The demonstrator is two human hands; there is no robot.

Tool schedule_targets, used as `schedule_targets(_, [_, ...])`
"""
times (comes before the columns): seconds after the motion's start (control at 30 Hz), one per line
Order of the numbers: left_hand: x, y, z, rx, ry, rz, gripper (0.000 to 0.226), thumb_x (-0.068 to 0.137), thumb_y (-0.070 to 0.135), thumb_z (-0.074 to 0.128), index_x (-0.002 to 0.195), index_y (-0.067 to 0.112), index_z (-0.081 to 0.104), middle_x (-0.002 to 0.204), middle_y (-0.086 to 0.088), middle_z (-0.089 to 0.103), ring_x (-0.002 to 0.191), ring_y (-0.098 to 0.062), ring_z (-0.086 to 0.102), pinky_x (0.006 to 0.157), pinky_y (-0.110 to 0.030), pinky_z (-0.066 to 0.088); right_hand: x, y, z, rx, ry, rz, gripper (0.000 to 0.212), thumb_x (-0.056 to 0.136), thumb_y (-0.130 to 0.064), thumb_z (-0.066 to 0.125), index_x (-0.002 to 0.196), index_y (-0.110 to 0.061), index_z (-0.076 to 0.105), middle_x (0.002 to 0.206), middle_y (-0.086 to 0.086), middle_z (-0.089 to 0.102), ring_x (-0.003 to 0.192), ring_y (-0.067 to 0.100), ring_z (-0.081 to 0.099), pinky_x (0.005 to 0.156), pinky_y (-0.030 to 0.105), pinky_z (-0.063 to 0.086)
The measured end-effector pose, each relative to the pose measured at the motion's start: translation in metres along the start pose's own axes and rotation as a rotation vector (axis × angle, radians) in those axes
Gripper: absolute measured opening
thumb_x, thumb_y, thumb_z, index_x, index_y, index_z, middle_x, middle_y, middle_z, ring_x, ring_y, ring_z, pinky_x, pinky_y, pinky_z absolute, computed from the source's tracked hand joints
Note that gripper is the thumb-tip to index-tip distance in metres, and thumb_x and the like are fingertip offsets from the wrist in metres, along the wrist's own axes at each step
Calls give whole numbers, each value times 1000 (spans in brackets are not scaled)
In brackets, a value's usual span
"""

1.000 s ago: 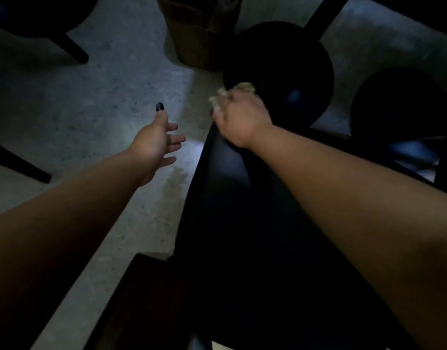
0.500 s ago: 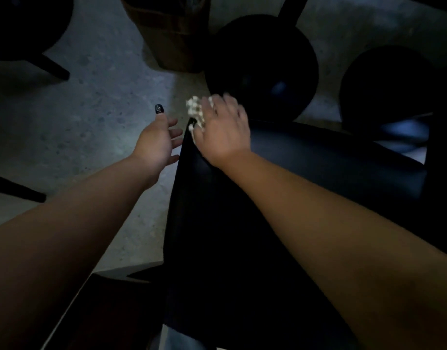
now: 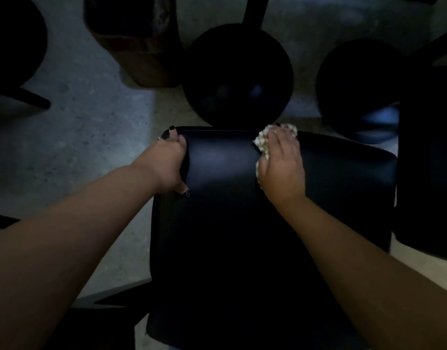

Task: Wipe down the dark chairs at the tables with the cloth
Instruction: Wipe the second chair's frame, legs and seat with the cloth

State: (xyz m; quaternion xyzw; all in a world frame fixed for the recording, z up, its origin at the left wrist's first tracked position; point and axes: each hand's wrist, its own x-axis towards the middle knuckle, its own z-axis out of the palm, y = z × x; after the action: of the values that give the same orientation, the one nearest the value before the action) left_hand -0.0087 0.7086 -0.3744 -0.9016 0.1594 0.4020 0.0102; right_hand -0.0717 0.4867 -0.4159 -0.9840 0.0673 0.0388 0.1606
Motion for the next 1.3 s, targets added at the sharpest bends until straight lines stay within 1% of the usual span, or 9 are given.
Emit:
schedule_targets(0.1, [-3,1,1,-2,2,-8,127,66,41,86,153,-2,4,160,-25,-2,144,-42,21,115,-36,27,5,-29,12,-9,29,131,56,90,-13,42,144,-1,34,152,14,29,145,27,17,119,36,2])
schedule_targets(0.3, [-3,3,10,-54,38,-16,125,65,35,88,153,1,6,160,-23,-5,146,-41,17,115,-39,26,28,-99,40,-28,-151,-244,51,97,-19,36,146,-7,30,155,8,27,146,21,13,118,33,-1])
schedule_targets(0.47, [-7,6,22,-160,42,-23,142,60,53,85,152,5,-12,158,-16,-24,147,-37,-12,120,-41,8,15,-39,18,-22,-102,-297,50,96,-13,37,145,-6,34,153,7,31,145,22,19,118,35,9])
schedule_targets(0.6, [-3,25,21,-61,131,172,136,62,61,79,154,15,-9,158,-6,-28,146,-29,-22,119,-44,6,-9,46,-16,69,75,-110,46,77,7,53,123,6,58,132,21,54,129,36,47,111,45,32])
schedule_targets(0.77, [1,60,26,116,80,268,130,67,63,74,153,24,-16,159,-2,-27,144,-34,-25,115,-61,9,-36,139,-49,-6,117,257,52,81,2,46,132,7,48,140,24,44,135,37,36,118,40,19])
schedule_targets(0.9, [0,61,28,122,84,247,130,69,64,73,152,26,-19,159,-2,-28,143,-35,-29,114,-62,6,-21,120,-33,1,227,449,55,85,0,41,139,5,39,146,22,36,139,34,28,119,36,11])
schedule_targets(1.1, [1,62,30,111,89,228,131,68,61,75,151,28,-20,158,-1,-29,143,-32,-29,114,-61,5,10,23,-3,150,188,-35,40,75,11,52,114,13,61,120,29,60,118,45,52,106,52,37])
schedule_targets(1.23, [2,62,29,103,95,215,133,65,62,77,152,30,-18,159,1,-28,144,-31,-28,114,-61,6,1,56,-17,143,145,-142,40,75,15,56,114,12,62,119,27,61,117,43,55,104,50,41])
schedule_targets(1.3, [2,62,30,106,97,211,133,64,62,77,151,30,-18,159,2,-28,144,-31,-28,115,-61,6,-11,98,-32,88,145,-30,44,77,14,50,120,10,59,125,26,57,122,41,51,110,47,35])
